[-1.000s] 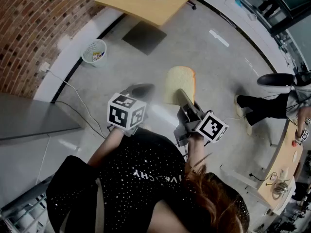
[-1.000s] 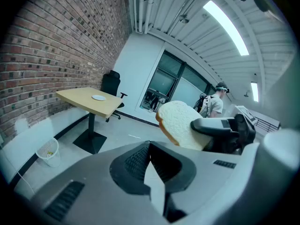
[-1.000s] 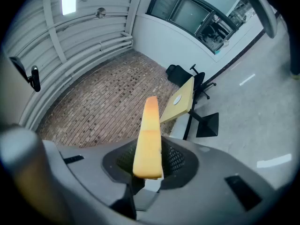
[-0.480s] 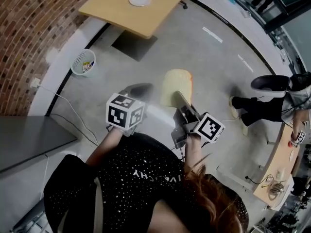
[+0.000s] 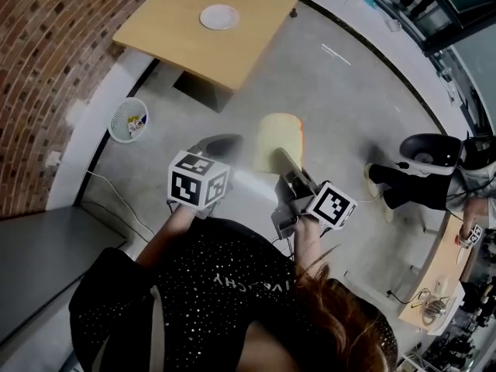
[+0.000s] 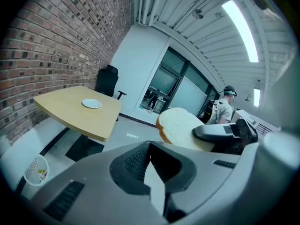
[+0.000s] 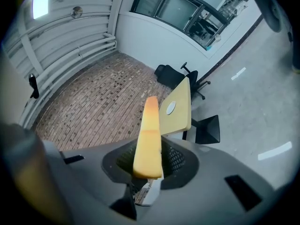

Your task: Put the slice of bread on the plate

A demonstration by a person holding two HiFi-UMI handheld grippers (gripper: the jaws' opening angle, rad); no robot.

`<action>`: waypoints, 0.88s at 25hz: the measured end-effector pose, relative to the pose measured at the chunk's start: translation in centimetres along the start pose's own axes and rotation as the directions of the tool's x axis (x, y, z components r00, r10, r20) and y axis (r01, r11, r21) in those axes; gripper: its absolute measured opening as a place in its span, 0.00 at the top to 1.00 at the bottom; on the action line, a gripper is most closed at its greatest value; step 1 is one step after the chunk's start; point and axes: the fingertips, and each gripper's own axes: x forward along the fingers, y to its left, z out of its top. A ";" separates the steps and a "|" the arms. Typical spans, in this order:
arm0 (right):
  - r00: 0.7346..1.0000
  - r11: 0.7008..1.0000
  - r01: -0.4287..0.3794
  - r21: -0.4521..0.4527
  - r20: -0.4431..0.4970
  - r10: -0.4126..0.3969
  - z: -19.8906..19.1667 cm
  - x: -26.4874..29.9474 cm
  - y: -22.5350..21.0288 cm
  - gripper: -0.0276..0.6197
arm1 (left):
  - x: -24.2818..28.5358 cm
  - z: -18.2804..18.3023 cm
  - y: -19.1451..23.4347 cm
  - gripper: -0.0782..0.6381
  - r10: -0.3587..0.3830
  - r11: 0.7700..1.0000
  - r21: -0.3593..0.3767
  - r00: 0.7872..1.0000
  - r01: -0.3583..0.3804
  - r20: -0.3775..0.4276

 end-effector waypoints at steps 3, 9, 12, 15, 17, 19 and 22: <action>1.000 1.000 0.010 -0.006 -0.011 -0.010 1.3 3.0 0.0 0.81 | 0.8 1.6 2.9 0.88 0.014 1.000 -0.019 1.000 -0.014 -0.002; 1.000 1.000 0.001 -0.020 -0.022 -0.002 3.5 8.7 0.4 0.81 | 2.3 4.8 8.1 0.88 0.028 0.999 -0.043 1.000 -0.028 0.004; 1.000 1.000 0.002 -0.018 -0.017 -0.003 4.5 11.0 0.5 0.81 | 3.2 6.5 9.7 0.88 0.016 0.999 -0.036 1.000 -0.016 0.009; 1.000 0.999 0.003 -0.034 -0.012 -0.003 5.5 12.8 0.4 0.81 | 4.1 7.8 11.3 0.88 0.011 1.000 -0.028 1.000 -0.011 0.010; 1.000 0.999 0.008 -0.046 -0.007 -0.008 6.0 13.8 0.2 0.81 | 4.4 8.5 12.0 0.88 0.004 1.000 -0.025 1.000 -0.003 0.015; 1.000 0.999 0.015 -0.049 -0.001 -0.015 6.5 14.7 -0.1 0.81 | 4.6 8.8 12.7 0.88 0.000 1.000 -0.022 1.000 0.000 0.019; 1.000 0.997 0.007 -0.071 0.012 -0.006 7.1 16.1 0.3 0.81 | 4.2 9.2 14.2 0.88 0.008 1.000 -0.027 1.000 -0.007 0.029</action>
